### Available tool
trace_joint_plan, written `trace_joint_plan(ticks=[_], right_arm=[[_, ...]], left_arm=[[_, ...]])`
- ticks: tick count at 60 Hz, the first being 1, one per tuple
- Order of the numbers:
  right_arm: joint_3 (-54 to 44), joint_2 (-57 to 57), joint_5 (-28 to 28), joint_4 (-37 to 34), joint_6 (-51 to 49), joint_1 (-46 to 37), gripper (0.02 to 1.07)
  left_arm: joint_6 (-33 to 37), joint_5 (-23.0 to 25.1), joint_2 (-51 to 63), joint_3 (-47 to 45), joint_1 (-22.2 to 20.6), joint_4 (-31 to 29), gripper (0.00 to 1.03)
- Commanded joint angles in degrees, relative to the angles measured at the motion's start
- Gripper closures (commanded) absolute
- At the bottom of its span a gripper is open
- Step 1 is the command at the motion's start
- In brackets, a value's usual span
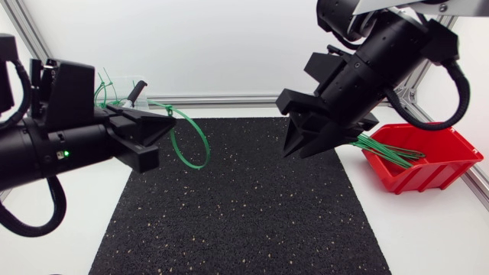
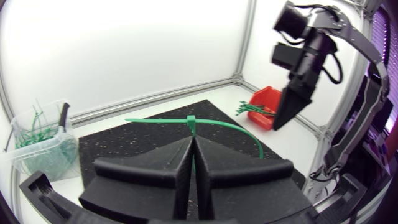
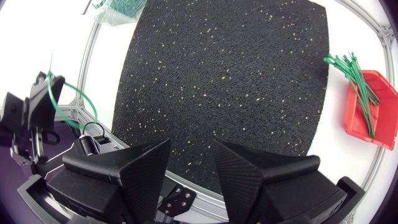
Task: Take a green cable tie from the red box, thread the tail through the head to close it, then place it in the transparent bin on the left.
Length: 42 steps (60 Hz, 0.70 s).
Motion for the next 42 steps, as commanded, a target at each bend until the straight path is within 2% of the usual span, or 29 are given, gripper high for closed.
trace_joint_plan(ticks=[1, 11, 19, 23, 26, 32, 34, 42], right_arm=[[-2.71, -2.59, 2.68, 0.13, 1.76, -0.71, 0.53], [-6.05, -6.99, 7.25, 1.09, 1.4, -1.32, 0.53], [-8.87, -10.42, 10.76, 2.68, 1.49, -1.32, 0.53], [-9.66, -11.73, 11.47, 2.85, 1.49, -1.32, 0.49], [-10.27, -12.7, 12.17, 2.94, 1.49, -1.32, 0.49], [-11.06, -14.28, 13.66, 3.29, 1.32, -1.59, 0.46], [-11.5, -14.81, 14.37, 3.82, 1.32, -1.68, 0.46], [-12.91, -16.48, 16.56, 4.79, 1.32, -1.68, 0.46]], left_arm=[[4.58, -0.63, 2.38, 4.0, 5.17, -1.24, 1.0], [8.27, 0.6, 8.27, 10.41, 20.82, -1.15, 1.0], [10.91, 0.87, 13.54, 15.34, 29.7, 1.4, 1.0], [11.7, 0.87, 16.09, 17.27, 33.12, 5.0, 1.0], [11.78, 0.87, 19.69, 20.43, 36.2, 5.44, 1.0], [12.22, 0.87, 24.18, 23.86, 38.92, 9.13, 1.0], [12.22, 0.87, 27.52, 26.15, 41.03, 10.89, 1.0], [13.45, -0.63, 36.04, 32.12, 42.97, 14.32, 1.0]])
